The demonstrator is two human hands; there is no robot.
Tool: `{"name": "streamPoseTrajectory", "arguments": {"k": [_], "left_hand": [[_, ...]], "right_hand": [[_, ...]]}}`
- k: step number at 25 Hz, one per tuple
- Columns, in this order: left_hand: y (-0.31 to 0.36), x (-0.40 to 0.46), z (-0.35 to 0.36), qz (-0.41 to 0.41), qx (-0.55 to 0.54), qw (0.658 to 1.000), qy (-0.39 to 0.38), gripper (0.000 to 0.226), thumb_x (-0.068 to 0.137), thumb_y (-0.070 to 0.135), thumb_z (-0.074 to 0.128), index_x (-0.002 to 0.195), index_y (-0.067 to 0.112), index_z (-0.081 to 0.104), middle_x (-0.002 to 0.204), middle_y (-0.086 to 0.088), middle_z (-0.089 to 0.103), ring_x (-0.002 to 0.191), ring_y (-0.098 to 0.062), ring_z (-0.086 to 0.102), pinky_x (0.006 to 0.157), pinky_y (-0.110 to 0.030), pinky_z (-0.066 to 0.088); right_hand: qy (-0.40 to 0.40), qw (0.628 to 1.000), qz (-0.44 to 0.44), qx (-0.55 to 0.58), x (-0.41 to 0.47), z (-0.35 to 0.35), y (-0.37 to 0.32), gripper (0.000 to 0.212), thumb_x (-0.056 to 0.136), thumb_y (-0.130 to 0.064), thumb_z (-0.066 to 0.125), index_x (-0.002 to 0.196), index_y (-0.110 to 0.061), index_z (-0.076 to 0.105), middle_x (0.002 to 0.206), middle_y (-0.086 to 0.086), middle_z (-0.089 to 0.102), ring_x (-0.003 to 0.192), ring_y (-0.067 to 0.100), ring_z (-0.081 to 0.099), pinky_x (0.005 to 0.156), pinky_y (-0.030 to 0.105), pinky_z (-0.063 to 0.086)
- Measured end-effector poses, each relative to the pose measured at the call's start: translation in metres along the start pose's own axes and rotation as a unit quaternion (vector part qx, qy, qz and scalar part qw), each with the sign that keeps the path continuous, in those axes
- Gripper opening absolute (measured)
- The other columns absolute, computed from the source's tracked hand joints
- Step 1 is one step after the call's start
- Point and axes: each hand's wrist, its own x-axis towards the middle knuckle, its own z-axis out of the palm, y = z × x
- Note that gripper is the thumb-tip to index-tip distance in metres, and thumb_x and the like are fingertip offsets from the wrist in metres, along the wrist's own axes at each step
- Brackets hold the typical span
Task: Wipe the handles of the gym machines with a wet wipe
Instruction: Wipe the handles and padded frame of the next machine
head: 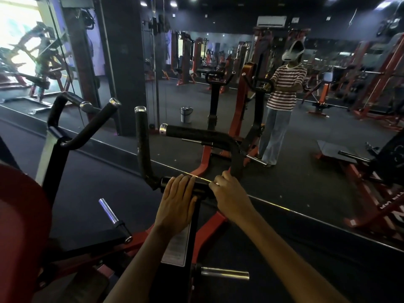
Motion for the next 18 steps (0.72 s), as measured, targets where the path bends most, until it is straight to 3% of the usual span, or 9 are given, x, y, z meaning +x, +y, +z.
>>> {"name": "streamPoseTrajectory", "arguments": {"k": [3,5,10,12,15,18], "left_hand": [[0.0,0.0,-0.001,-0.002,0.0,1.0,-0.002,0.052,0.101,0.033,0.025,0.14,0.004,0.042,0.138,-0.013,0.049,0.133,-0.029,0.039,0.117,-0.043,0.02],[0.001,0.0,-0.003,-0.001,0.003,1.0,-0.003,0.052,0.101,0.034,0.023,0.14,0.004,0.042,0.138,-0.013,0.049,0.133,-0.028,0.039,0.117,-0.043,0.02],[0.001,0.0,-0.003,-0.003,0.0,1.0,-0.003,0.054,0.102,0.035,0.017,0.139,0.004,0.041,0.137,-0.013,0.049,0.133,-0.028,0.038,0.118,-0.041,0.016],[0.002,-0.002,-0.003,-0.006,-0.005,1.0,-0.004,0.054,0.103,0.036,0.016,0.139,0.005,0.041,0.137,-0.013,0.049,0.133,-0.028,0.038,0.119,-0.039,0.013],[0.002,-0.002,-0.005,0.0,-0.013,1.0,-0.004,0.055,0.103,0.037,0.016,0.139,0.005,0.041,0.137,-0.013,0.049,0.132,-0.027,0.037,0.12,-0.038,0.01],[0.003,0.0,-0.005,0.0,-0.006,1.0,0.005,0.054,0.103,0.035,0.017,0.139,0.004,0.041,0.137,-0.014,0.048,0.133,-0.028,0.038,0.118,-0.042,0.016]], "right_hand": [[-0.03,0.991,-0.057,-0.116,0.007,-0.025,0.022,0.01,0.085,-0.009,0.06,0.087,-0.006,0.069,0.099,0.009,0.064,0.104,0.026,0.051,0.083,0.035,0.044],[-0.027,0.989,-0.048,-0.14,0.009,-0.031,0.024,0.003,0.081,-0.009,0.067,0.079,-0.007,0.068,0.095,0.008,0.065,0.102,0.025,0.053,0.081,0.033,0.047],[-0.02,0.997,0.052,0.046,-0.007,-0.005,-0.013,0.034,0.093,-0.011,0.05,0.126,-0.006,0.051,0.134,0.009,0.044,0.124,0.02,0.041,0.1,0.026,0.039],[0.026,0.987,0.091,0.128,-0.011,0.008,-0.031,0.035,0.093,-0.01,0.05,0.129,-0.007,0.05,0.134,0.007,0.042,0.116,0.015,0.049,0.095,0.02,0.04],[0.143,0.951,0.138,0.235,-0.025,0.017,-0.033,0.027,0.095,-0.015,0.05,0.119,-0.008,0.058,0.114,0.003,0.052,0.092,0.008,0.057,0.079,0.013,0.048],[0.337,0.852,0.256,0.308,-0.043,0.02,-0.012,0.016,0.09,-0.017,0.053,0.099,-0.008,0.062,0.101,-0.001,0.051,0.084,0.002,0.052,0.073,0.006,0.045]]}}
